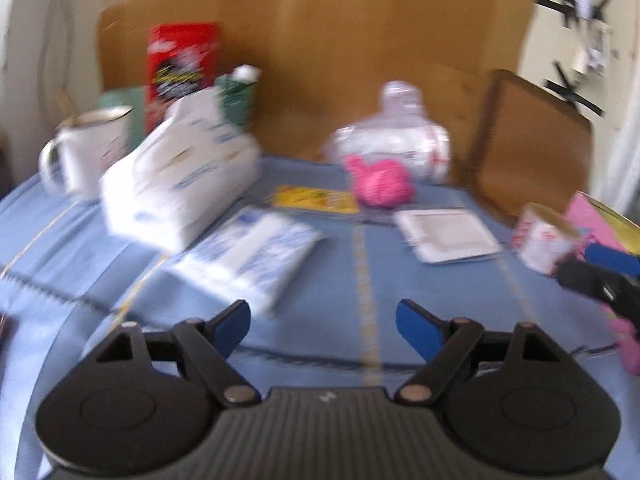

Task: Organize soft objects
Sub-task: 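Move the right gripper to the bagged white plastic tray and grasp it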

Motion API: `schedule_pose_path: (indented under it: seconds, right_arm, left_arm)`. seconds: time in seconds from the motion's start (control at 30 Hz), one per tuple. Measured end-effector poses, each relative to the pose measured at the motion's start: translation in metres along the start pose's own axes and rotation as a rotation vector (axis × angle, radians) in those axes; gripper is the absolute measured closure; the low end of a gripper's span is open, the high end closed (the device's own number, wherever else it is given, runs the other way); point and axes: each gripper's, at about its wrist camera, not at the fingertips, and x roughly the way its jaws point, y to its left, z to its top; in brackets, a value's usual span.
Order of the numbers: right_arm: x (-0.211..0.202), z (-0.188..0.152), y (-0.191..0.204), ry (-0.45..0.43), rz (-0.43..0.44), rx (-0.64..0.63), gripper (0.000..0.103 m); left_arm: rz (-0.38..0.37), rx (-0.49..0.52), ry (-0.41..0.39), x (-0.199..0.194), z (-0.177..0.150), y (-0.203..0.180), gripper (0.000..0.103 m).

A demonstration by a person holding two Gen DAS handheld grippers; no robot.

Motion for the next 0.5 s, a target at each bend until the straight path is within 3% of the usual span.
schedule_pose_path:
  seconds: [0.1,0.3,0.4,0.5]
  right_arm:
    - [0.054,0.012,0.006,0.066,-0.034,-0.017,0.008]
    - [0.129,0.022,0.002,0.183,-0.148,-0.048,0.007]
    - [0.151,0.025,-0.012,0.243,-0.152,0.002,0.003]
    - [0.16,0.025,-0.028,0.289,-0.097,0.128,0.001]
  left_arm:
    - [-0.062,-0.081,-0.03,-0.002,-0.001,0.015,0.016]
    - [-0.09,-0.071,-0.086,-0.007,-0.004,0.013,0.015]
    - [-0.099,-0.069,-0.108,-0.01,-0.003,0.012,0.012]
    - [-0.102,-0.067,-0.122,-0.013,-0.005,0.011,0.011]
